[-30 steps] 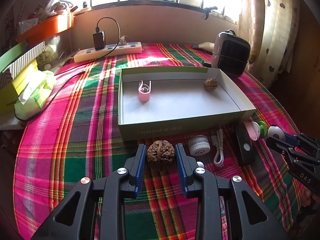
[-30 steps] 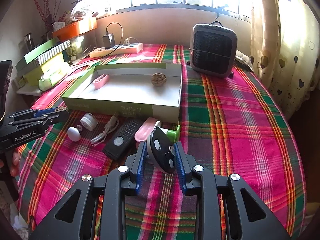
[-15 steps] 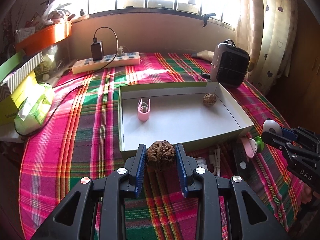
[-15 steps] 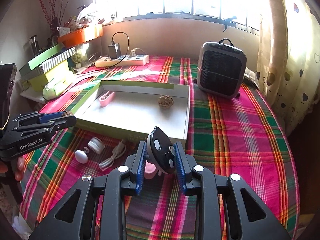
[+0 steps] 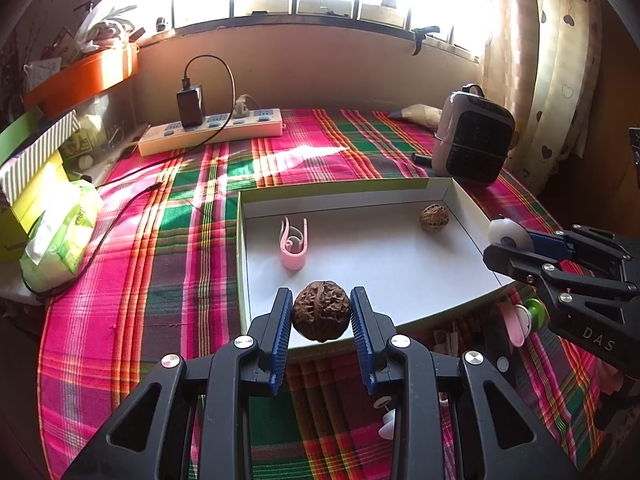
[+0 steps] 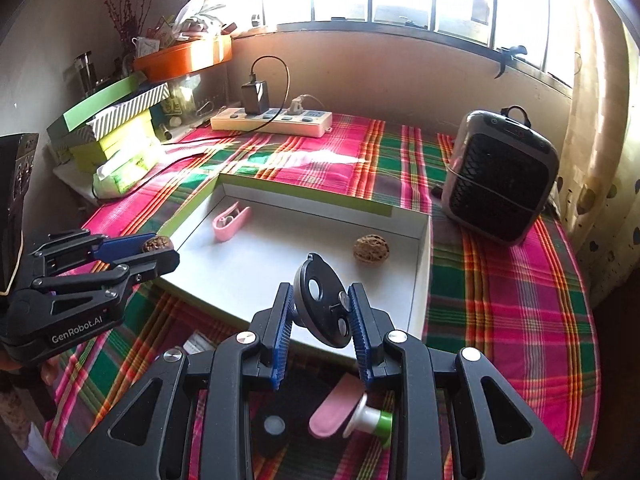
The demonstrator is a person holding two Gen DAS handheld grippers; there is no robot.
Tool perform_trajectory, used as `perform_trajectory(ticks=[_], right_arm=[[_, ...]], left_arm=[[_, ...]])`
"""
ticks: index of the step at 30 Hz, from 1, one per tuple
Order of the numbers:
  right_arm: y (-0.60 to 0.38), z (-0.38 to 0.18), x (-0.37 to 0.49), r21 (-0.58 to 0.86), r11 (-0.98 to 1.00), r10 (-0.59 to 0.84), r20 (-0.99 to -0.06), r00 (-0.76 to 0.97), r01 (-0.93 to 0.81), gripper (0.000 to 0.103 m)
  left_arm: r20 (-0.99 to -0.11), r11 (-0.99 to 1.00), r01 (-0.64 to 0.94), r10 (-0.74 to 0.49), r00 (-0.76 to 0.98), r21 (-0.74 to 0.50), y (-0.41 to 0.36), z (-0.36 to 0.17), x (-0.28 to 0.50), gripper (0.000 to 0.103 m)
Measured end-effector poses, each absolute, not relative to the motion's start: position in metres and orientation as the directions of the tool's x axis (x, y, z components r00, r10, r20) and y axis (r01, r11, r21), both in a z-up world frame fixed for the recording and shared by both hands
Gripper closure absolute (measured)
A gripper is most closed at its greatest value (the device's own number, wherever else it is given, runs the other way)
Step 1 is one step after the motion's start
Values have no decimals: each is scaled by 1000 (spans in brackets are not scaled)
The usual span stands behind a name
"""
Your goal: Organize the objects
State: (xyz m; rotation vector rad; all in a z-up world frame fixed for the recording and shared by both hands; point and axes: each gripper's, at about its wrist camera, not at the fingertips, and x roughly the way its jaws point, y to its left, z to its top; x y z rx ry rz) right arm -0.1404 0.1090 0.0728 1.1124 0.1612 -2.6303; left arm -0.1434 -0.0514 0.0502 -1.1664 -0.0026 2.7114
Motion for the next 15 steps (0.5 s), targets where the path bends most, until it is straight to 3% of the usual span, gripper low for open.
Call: perform_trajectory(ticks=[15], right_arm=[[80,58,-206,-12,-930,-230,-762,-605,368,74]], left_arm=[[-736,-983,-168,166,-657,-72,-53,37,-171,75]])
